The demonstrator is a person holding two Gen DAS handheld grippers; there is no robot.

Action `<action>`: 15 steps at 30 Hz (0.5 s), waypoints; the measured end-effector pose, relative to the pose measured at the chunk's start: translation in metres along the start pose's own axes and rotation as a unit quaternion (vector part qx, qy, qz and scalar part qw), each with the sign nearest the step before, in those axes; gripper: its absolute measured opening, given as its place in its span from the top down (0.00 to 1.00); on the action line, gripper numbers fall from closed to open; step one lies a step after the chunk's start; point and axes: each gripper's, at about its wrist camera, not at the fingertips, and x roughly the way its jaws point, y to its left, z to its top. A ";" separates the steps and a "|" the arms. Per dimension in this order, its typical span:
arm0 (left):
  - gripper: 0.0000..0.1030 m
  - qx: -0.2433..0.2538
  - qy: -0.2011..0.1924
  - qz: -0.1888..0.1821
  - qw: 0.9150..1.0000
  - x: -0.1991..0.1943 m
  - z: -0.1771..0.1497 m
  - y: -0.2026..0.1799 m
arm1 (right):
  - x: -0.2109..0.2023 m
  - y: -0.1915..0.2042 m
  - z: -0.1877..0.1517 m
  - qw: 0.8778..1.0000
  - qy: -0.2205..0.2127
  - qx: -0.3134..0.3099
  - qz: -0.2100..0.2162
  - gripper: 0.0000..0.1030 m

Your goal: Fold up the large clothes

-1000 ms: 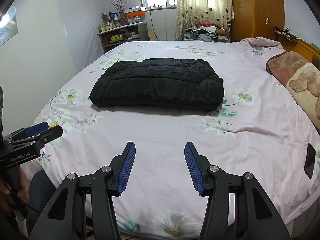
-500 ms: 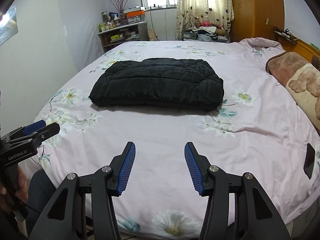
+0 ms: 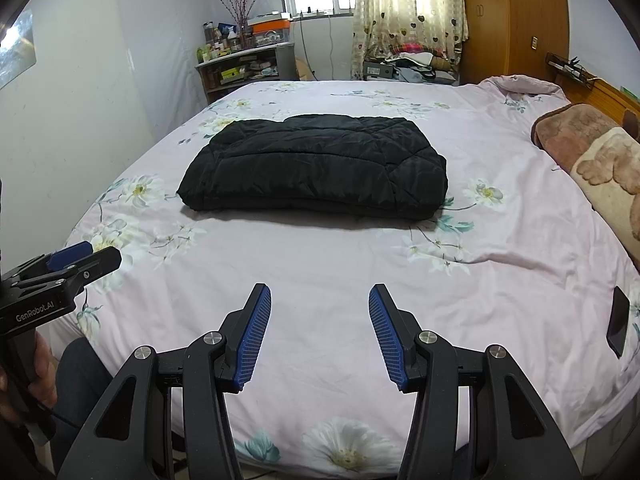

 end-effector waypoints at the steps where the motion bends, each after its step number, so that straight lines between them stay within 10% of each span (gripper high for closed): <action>1: 0.23 0.002 0.000 0.002 1.000 0.000 0.000 -0.001 | 0.000 0.001 0.000 1.000 -0.001 0.000 0.000 0.50; 15: 0.23 0.008 0.003 0.006 1.000 0.002 -0.002 0.001 | 0.000 -0.001 -0.001 1.000 0.001 -0.001 -0.001 0.50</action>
